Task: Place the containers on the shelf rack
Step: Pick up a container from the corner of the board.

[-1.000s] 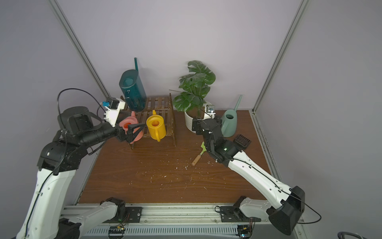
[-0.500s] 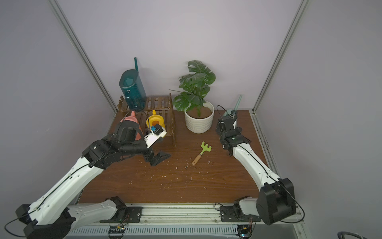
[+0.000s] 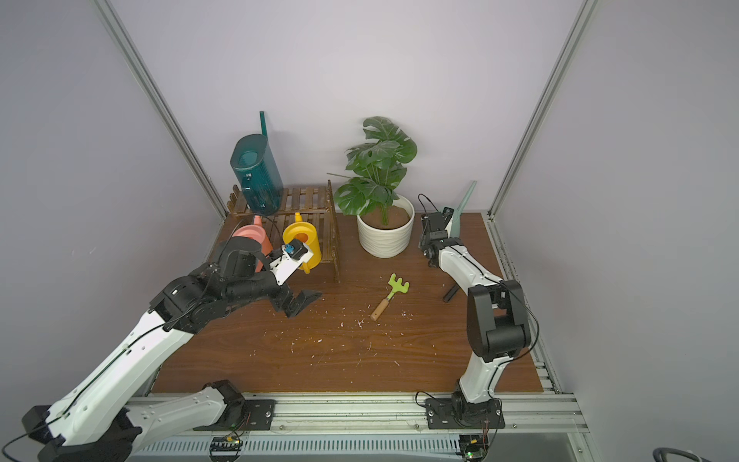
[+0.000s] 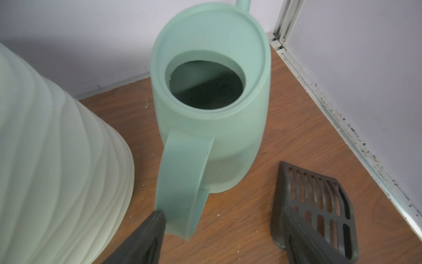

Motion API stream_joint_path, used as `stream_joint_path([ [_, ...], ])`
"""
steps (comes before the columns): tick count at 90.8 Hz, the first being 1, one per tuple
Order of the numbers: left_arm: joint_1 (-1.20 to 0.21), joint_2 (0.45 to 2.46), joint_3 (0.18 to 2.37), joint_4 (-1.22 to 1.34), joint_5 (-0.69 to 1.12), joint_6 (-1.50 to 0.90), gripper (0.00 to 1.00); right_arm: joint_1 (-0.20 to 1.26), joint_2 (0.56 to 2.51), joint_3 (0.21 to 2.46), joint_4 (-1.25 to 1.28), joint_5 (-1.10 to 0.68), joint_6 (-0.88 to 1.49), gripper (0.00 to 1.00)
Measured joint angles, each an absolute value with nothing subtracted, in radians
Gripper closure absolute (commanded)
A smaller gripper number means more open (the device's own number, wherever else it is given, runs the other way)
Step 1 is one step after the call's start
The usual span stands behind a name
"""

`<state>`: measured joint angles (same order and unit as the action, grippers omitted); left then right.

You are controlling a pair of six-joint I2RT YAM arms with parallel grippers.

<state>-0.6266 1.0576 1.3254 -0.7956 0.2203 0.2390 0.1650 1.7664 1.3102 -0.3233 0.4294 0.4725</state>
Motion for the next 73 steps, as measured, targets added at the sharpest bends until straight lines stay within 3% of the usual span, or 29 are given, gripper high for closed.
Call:
stream_joint_path([
  [48, -0.557, 1.006, 1.325, -0.796, 0.163, 0.219, 0.00, 0.203, 1.776, 1.318, -0.321, 0.400, 0.499, 0.14],
  [73, -0.539, 0.974, 1.325, -0.796, 0.121, 0.211, 0.00, 0.194, 1.876, 1.385, -0.326, 0.461, 0.525, 0.18],
])
